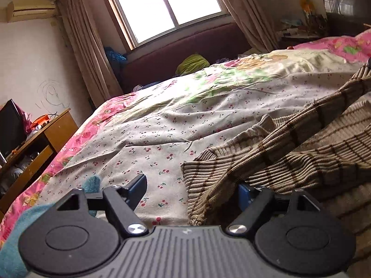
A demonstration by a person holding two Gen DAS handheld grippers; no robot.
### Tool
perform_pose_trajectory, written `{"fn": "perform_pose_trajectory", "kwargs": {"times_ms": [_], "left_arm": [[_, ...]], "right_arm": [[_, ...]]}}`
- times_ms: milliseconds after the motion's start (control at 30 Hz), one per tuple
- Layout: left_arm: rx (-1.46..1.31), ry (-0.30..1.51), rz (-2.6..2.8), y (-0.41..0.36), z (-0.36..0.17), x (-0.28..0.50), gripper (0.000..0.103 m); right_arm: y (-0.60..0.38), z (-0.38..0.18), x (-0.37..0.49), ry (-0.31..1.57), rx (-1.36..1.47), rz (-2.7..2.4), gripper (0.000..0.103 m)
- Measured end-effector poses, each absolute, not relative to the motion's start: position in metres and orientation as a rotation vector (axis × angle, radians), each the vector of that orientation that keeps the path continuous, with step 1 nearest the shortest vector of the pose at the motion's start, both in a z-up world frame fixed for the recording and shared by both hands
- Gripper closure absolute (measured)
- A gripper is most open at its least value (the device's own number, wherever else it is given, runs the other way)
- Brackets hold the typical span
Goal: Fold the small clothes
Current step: 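Fold the sleeve across the sweater body and release with the right gripper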
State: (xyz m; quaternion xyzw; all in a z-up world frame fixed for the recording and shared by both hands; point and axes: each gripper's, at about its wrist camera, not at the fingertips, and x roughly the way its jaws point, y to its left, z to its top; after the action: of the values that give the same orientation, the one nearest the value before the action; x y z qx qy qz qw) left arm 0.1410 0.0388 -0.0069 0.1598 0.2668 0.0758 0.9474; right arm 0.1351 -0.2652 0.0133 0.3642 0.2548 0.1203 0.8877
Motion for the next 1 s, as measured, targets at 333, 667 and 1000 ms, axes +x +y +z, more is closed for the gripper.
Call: {"fn": "perform_pose_trajectory", "kwargs": {"times_ms": [333,667,1000], "left_arm": [[0.487,0.660,0.099,0.020,-0.041,0.124,0.012],[0.506,0.654,0.113,0.016,-0.022,0.123,0.011],[0.433,0.652,0.141,0.015,-0.013,0.145,0.010]], "right_arm": [[-0.284,-0.061,0.134,0.709,0.703,0.087,0.102],[-0.281,-0.061,0.141,0.719,0.721,0.118,0.090],[-0.292,-0.054,0.148,0.661,0.746,0.111,0.100]]}}
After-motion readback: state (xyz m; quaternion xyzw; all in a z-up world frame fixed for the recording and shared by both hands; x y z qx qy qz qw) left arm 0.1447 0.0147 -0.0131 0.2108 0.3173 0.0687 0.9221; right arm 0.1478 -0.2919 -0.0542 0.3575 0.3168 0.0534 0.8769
